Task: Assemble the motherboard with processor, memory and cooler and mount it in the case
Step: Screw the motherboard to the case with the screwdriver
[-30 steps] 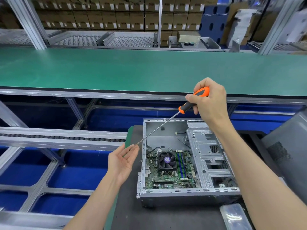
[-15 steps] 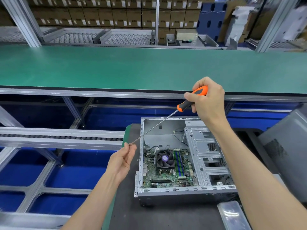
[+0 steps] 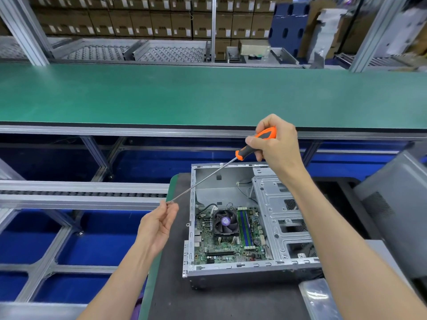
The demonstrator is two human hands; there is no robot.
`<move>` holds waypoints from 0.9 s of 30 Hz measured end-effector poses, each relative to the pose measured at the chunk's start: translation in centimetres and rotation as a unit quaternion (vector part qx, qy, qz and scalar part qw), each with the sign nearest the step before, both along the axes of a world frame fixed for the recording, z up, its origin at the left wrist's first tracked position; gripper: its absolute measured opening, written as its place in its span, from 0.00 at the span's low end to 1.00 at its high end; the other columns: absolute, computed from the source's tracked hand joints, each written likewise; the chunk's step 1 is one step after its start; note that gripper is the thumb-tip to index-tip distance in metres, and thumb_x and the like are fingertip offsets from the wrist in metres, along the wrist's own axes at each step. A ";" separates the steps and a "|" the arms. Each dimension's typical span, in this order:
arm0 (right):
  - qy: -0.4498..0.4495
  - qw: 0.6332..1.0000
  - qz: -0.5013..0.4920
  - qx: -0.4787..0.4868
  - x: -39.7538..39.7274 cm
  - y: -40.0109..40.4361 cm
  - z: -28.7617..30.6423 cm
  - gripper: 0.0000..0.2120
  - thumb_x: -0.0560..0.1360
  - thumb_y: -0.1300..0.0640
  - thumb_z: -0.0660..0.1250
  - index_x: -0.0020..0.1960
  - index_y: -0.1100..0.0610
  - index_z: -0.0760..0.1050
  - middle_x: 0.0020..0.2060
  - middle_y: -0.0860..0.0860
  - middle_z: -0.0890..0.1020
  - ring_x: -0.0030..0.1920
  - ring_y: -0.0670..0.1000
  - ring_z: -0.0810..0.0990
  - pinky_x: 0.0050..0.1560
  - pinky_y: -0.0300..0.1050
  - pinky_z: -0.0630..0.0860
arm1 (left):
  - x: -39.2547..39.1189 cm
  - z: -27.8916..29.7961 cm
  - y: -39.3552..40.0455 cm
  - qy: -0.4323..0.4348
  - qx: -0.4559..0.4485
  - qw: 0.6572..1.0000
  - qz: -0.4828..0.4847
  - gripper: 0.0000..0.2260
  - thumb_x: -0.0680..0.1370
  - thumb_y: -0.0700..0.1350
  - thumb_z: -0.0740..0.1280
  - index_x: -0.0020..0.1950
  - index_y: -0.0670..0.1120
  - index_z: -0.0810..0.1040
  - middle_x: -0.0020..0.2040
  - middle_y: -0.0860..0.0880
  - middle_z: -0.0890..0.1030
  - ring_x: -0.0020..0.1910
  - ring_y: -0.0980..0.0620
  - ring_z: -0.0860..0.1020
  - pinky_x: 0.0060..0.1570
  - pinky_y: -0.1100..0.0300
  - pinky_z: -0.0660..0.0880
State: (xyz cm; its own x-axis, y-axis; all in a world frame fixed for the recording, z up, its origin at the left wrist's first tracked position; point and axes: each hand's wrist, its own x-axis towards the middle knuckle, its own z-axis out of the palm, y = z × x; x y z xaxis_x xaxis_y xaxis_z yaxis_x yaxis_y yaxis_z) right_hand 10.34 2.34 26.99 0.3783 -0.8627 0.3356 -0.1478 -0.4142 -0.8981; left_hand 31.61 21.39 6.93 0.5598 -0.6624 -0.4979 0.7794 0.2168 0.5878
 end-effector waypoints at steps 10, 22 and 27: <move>0.014 0.996 0.073 0.051 -0.2 -0.2 -0.5 0.10 0.66 0.64 0.72 0.43 0.58 0.73 0.31 0.54 0.81 0.26 0.54 0.78 0.29 0.42 0.71 | 1.9 -1.5 0.2 -0.019 0.011 1.000 -0.008 0.12 0.81 0.40 0.65 0.58 0.33 0.78 0.55 0.41 0.84 0.56 0.50 0.84 0.51 0.63 0.81; 0.050 0.998 0.043 0.015 0.1 0.3 -0.3 0.11 0.69 0.65 0.72 0.48 0.58 0.73 0.29 0.52 0.82 0.27 0.53 0.81 0.29 0.43 0.74 | 0.2 0.2 -0.5 0.024 -0.006 0.999 0.029 0.16 0.81 0.43 0.65 0.40 0.36 0.86 0.50 0.42 0.86 0.52 0.51 0.85 0.42 0.66 0.81; 0.012 0.999 0.028 -0.008 0.1 0.3 1.0 0.12 0.68 0.68 0.71 0.47 0.58 0.71 0.24 0.49 0.80 0.22 0.51 0.78 0.27 0.39 0.70 | -0.7 1.1 -1.3 -0.010 -0.026 1.000 0.012 0.14 0.83 0.45 0.62 0.56 0.34 0.79 0.53 0.41 0.85 0.54 0.50 0.84 0.45 0.64 0.81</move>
